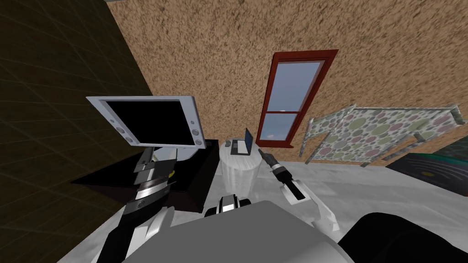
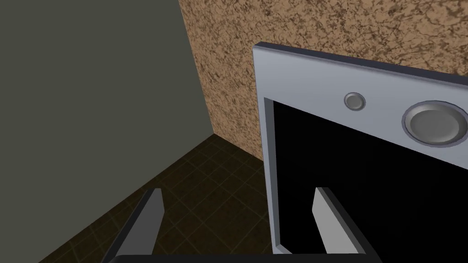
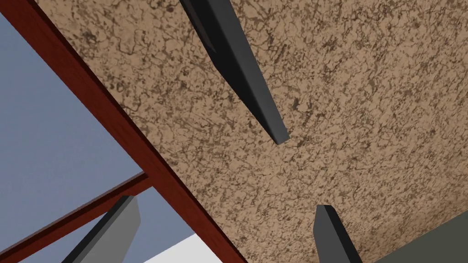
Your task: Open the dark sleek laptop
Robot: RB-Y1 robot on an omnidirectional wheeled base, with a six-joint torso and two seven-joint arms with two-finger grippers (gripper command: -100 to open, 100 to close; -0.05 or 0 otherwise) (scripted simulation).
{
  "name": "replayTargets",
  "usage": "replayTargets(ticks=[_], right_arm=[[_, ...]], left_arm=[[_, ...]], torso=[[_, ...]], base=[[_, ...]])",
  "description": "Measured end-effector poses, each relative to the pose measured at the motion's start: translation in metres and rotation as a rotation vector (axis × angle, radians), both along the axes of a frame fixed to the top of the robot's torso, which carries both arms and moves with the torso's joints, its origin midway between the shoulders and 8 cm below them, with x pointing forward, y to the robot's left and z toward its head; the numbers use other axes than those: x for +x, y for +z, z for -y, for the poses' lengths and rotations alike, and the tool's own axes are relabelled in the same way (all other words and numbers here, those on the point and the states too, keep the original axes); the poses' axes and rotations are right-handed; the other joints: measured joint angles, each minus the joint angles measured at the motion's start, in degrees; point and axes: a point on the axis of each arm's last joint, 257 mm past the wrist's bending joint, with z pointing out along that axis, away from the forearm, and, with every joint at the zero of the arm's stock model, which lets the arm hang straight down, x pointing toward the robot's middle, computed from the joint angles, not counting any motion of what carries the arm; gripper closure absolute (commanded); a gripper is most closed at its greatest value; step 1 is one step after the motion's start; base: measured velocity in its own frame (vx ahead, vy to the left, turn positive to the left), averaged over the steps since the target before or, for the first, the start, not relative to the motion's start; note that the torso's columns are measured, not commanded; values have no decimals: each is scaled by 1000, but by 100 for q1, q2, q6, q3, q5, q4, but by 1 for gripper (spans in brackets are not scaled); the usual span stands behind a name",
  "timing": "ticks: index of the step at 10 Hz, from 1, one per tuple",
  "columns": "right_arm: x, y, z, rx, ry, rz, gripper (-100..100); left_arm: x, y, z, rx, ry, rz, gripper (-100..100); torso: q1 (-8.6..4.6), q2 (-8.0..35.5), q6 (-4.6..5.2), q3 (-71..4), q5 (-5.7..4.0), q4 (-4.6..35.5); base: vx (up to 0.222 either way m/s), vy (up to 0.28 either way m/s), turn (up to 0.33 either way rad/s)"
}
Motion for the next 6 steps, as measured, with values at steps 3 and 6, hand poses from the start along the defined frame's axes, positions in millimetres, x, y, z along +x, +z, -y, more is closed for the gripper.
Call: replayTargets(ticks=[3, 6], right_arm=[[7, -18, 32, -214, -66, -81, -100], [6, -30, 62, -377, -117, -142, -100]], left_arm=[[0, 0, 0, 0, 0, 0, 0], [0, 0, 0, 0, 0, 0, 0]], torso=[[-16, 1, -1, 1, -5, 1], [-17, 6, -1, 4, -6, 2]], base=[[16, 122, 110], [16, 97, 66]])
